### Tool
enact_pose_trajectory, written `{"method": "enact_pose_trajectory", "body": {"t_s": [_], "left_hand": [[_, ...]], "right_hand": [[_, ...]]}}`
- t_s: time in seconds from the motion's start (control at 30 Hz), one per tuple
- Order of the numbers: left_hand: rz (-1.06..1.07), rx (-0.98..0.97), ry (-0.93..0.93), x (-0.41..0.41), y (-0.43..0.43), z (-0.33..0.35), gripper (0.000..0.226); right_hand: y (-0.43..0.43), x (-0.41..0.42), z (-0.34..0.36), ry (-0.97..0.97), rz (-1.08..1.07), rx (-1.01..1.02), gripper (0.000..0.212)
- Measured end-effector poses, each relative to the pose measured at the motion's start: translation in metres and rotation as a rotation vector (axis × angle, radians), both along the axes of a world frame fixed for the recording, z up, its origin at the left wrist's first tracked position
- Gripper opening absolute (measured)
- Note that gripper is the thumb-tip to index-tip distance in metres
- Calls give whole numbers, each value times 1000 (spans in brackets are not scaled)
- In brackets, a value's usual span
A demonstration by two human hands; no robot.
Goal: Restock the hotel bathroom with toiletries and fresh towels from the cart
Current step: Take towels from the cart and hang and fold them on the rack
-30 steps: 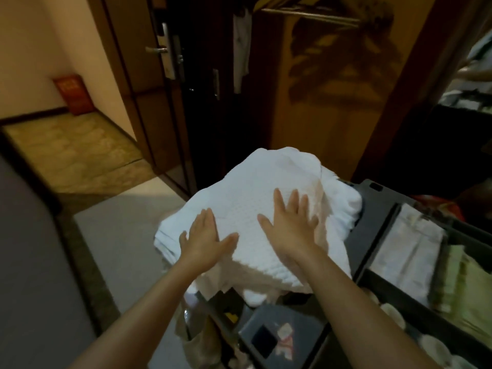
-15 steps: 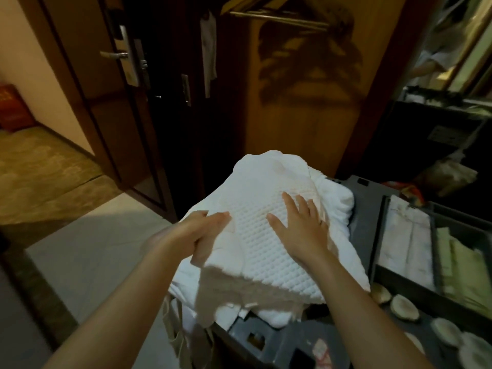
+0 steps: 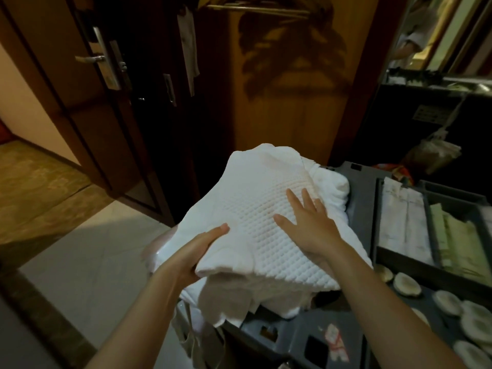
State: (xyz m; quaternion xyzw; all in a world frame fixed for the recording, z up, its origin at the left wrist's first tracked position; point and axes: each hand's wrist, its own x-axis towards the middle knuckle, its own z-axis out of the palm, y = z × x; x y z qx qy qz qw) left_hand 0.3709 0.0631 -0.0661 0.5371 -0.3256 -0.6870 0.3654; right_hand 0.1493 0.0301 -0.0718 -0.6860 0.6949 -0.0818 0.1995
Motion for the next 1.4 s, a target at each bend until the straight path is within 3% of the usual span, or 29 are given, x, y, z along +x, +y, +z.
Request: {"method": "enact_pose_trajectory", "body": {"t_s": [0.13,0.23,0.33,0.47,0.67,0.77,0.87,0.93,1.03,1.1,1.2,1.4], "left_hand": [[-14,-16,159,-5,1,20,22],[1,-69,314,-20,2,33,25],[30,-98,478,-39,0,50,26],[32,-125,634,-58,-9,67,35],[-9,-225,726,-86,-8,84,29],[27,-207,761,-101,-11,86,40],[26,-195,761,-111,-8,79,41],[-8,-209,650,-117,-2,71,38],[-24,-190,499,-120,14,55,40],[-38,-165,440,-122,30,40,35],[-107,-111,401,-121,50,23,26],[-156,-67,397,-102,17,22,23]], "right_hand": [[-9,-7,17,-36,4,60,66],[5,-4,32,-423,-22,-128,46],[26,-2,51,-577,-14,-335,23],[45,-12,73,-634,-83,-540,13],[87,-22,95,-520,-35,-918,25],[97,-29,93,-628,-133,-680,46],[96,-39,80,-1010,-319,-123,70],[96,-39,69,-1259,-387,52,81],[94,-33,64,-1623,-480,49,68],[89,-33,62,-1764,-665,-16,55],[79,-38,57,-1684,-872,-135,47],[68,-52,57,-1588,-792,-325,45]]}}
